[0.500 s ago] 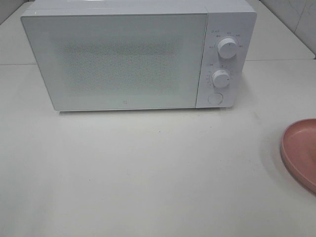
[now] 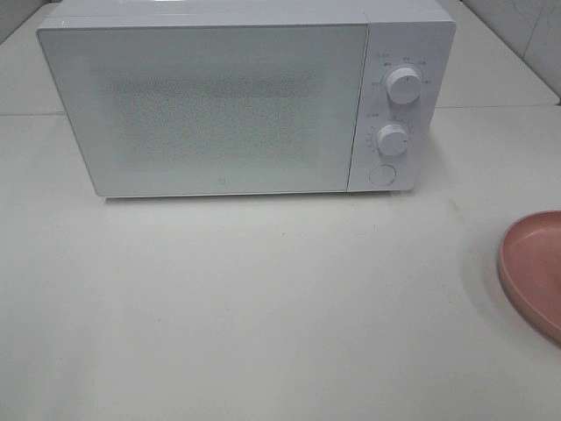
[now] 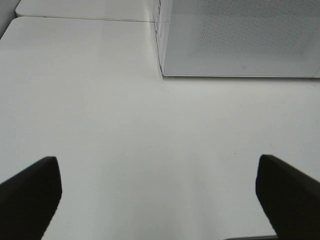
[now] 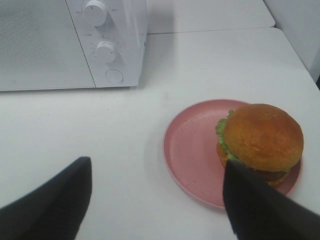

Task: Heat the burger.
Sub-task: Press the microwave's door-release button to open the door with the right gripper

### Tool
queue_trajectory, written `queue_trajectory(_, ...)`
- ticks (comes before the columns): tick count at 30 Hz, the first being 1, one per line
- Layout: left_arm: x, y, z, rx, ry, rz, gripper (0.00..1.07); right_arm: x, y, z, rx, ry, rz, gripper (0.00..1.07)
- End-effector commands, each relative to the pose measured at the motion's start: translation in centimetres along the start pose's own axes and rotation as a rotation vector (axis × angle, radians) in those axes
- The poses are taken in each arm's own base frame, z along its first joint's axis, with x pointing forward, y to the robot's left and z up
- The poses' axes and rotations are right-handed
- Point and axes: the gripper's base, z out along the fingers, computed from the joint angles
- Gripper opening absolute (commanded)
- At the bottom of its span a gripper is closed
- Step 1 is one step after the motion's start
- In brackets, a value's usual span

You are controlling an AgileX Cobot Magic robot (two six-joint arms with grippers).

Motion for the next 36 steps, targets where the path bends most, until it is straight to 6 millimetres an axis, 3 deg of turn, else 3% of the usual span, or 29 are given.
queue_trajectory(1,0.1,-0.1,-0.3,0.011,-0.039,-0.003,0.98,-0.5,0.1,-0.8,-0.007,-0.073,0.001,0.8)
queue_trajectory(5,0.1,-0.1,-0.3,0.011,-0.039,-0.003,0.98,-1.5,0.1,-1.1,-0.004,-0.104,-0.014,0.85)
queue_trajectory(13,0.1,-0.1,-0.3,0.011,-0.039,-0.003,0.98,-3.6,0.1,0.9,0.031,-0.083,-0.051,0.84)
queue_trajectory(25,0.1,-0.1,-0.3,0.011,-0.039,-0.003,0.98,-6.9,0.9,6.5,0.006,-0.09,-0.072,0.8)
queue_trajectory(36,0.1,-0.1,-0.3,0.011,-0.039,-0.003,0.98,-8.2,1.4,11.8,-0.009,-0.082,-0.104,0.76)
